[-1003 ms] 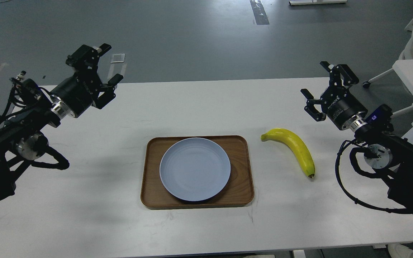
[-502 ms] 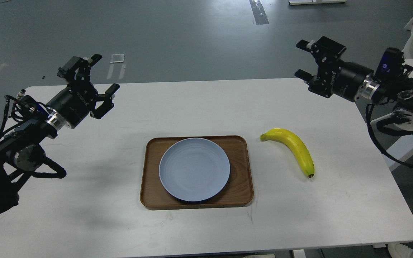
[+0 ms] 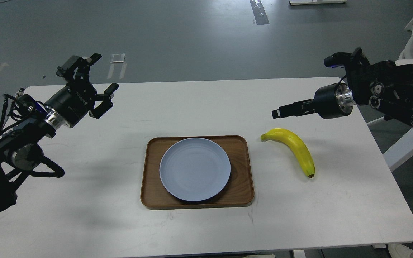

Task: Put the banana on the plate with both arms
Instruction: 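Reach the right gripper down to the yellow banana and grasp it, then lift the banana with the right gripper and carry it over the plate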

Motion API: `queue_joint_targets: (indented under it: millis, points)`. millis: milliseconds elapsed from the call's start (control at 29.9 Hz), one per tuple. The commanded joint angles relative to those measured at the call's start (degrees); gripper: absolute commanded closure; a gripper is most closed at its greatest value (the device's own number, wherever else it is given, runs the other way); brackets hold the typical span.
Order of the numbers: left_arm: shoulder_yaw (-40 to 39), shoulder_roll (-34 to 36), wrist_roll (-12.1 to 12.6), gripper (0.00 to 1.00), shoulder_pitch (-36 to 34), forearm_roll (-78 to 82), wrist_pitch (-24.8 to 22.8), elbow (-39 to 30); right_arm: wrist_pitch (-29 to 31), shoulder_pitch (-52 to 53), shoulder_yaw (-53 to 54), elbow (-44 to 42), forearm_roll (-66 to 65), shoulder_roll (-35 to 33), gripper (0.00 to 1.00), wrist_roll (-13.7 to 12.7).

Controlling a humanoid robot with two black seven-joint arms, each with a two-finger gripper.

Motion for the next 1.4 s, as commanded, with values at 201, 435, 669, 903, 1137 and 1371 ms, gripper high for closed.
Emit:
queue_joint_targets:
  millis: [201, 435, 669, 903, 1137, 1371]
  points:
    - [0.01, -0.04, 0.09, 0.02, -0.25, 0.02, 0.01, -0.08, 0.01, 0.03, -11.15, -5.92, -2.61, 6.09, 0.0, 0.0]
    - [0.1, 0.13, 0.09, 0.02, -0.25, 0.02, 0.01, -0.17, 0.01, -0.68, -13.97, -9.26, -2.61, 9.08, 0.0, 0.0]
    - [0.01, 0.31, 0.09, 0.02, -0.25, 0.02, 0.01, -0.34, 0.01, -2.17, -15.29, -10.23, -2.52, 10.05, 0.01, 0.0]
    - [0.01, 0.4, 0.09, 0.02, -0.25, -0.06, 0.01, -0.43, 0.01, -3.05, -15.38, -10.15, -2.52, 9.97, 0.4, 0.0]
    - [-0.08, 1.01, 0.0, 0.02, -0.16, -0.06, 0.01, -0.43, 0.01, -3.75, -16.69, -10.06, -2.52, 9.44, 0.84, 0.0]
    - [-0.08, 1.01, 0.0, 0.02, -0.25, -0.06, 0.01, -0.43, 0.01, 0.28, -16.43, -8.57, -2.17, 6.54, 0.85, 0.0]
